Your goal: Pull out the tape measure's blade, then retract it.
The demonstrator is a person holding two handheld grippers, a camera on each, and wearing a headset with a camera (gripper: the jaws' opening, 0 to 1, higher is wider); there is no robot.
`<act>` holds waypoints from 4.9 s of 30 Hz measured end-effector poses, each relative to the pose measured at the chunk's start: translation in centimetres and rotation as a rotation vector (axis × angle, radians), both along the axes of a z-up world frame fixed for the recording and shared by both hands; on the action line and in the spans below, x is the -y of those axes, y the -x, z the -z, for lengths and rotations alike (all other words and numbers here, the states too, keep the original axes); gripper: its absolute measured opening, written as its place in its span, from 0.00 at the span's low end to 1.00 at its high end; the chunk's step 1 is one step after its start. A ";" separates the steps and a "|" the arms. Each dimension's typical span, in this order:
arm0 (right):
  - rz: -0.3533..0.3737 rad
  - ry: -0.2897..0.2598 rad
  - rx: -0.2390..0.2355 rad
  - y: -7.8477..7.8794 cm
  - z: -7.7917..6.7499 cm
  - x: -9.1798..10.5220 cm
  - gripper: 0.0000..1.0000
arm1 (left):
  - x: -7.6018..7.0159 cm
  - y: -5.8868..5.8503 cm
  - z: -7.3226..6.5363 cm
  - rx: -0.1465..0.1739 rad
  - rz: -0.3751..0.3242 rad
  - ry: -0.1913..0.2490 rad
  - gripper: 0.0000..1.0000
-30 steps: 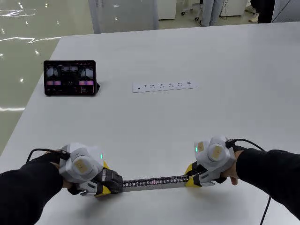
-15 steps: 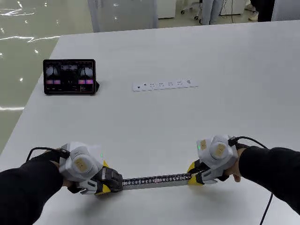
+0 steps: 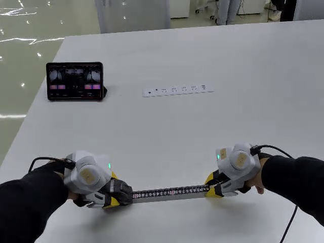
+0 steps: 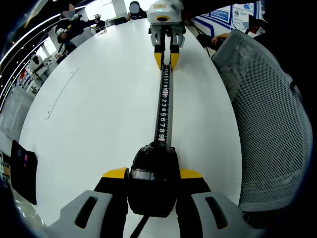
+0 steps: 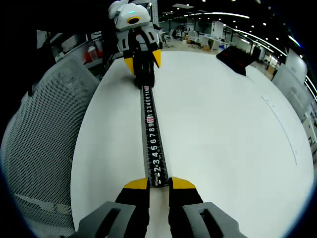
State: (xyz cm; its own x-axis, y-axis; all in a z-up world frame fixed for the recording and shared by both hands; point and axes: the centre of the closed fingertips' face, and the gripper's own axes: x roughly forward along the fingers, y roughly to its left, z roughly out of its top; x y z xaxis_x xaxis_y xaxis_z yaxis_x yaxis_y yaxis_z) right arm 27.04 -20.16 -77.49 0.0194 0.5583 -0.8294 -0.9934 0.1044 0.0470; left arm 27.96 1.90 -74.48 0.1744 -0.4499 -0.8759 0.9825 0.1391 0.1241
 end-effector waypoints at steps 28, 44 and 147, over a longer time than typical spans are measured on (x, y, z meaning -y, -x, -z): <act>0.007 0.008 -0.004 0.0 -0.1 1.1 0.10 | 0.0 -0.1 0.0 0.000 -0.001 0.002 0.32; 0.011 0.012 -0.007 0.1 0.0 1.8 0.10 | 0.0 0.0 0.0 0.002 -0.003 0.004 0.32; -0.042 0.192 0.039 -0.6 -1.3 2.2 0.26 | -0.9 -0.5 -1.9 -0.009 0.023 -0.039 0.44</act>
State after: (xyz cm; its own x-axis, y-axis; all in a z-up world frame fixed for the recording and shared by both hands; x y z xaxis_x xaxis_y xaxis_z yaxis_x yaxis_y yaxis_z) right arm 27.68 -22.35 -76.22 0.0335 0.3910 -0.9198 -0.9978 0.0663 -0.0082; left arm 28.47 2.80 -72.57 0.1559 -0.4189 -0.8945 0.9865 0.1114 0.1198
